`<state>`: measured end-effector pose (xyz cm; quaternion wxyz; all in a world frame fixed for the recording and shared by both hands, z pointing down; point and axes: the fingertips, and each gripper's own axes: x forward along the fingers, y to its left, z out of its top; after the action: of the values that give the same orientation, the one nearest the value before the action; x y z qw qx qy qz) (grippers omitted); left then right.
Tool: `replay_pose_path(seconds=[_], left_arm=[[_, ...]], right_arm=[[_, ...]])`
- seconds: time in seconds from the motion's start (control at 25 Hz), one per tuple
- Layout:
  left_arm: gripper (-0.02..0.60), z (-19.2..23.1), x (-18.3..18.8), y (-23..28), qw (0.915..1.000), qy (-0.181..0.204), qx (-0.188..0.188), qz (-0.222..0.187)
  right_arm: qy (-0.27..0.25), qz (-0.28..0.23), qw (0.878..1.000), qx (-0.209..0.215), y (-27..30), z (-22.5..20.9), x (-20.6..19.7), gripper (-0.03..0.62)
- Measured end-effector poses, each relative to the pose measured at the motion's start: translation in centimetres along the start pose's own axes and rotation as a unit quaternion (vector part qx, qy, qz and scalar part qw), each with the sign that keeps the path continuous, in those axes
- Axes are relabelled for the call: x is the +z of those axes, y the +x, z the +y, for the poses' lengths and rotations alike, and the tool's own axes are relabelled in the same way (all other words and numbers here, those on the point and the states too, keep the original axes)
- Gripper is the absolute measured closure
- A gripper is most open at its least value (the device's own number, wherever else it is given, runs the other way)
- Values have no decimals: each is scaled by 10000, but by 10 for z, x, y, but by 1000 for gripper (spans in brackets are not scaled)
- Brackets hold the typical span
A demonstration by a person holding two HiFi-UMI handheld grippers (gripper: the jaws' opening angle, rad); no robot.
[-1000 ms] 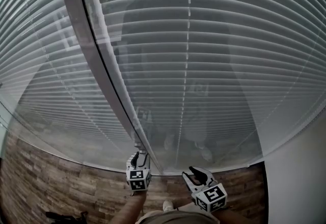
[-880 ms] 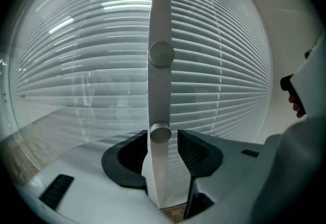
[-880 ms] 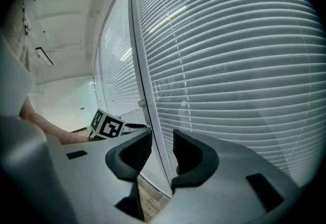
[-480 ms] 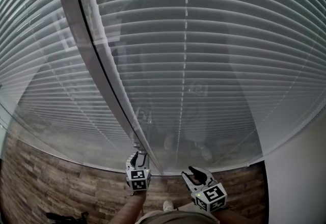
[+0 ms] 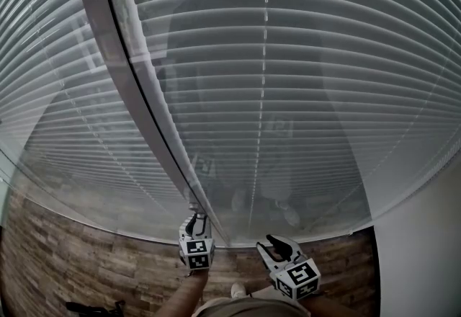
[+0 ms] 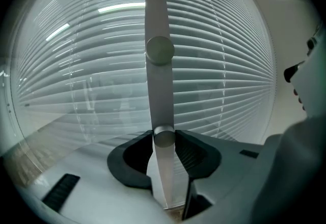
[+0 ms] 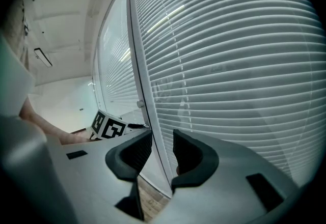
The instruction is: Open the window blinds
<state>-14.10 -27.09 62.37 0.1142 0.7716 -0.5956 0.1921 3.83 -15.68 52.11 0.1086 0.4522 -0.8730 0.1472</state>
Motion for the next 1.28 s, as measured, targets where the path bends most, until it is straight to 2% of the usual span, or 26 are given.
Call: replay_pose_path(seconds=[0.2,0.64,1.04,1.28], left_arm=[[437,0,-1,-2,10000,-85,-18,-14],[443,2,1,-3,9960,-855,-270,-46],[444,2,0,-3,9865,-1556,-510,-53],[445,3,-1,-2,9745,-2138,-682,-44]], right_arm=[[5,25,10000,-2,2,2,0,473],[21,59,10000,68,8,7,-2,473],[8,80,9999,98,9,7,-2,473],[5,90,9999,116,11,8,-3,473]])
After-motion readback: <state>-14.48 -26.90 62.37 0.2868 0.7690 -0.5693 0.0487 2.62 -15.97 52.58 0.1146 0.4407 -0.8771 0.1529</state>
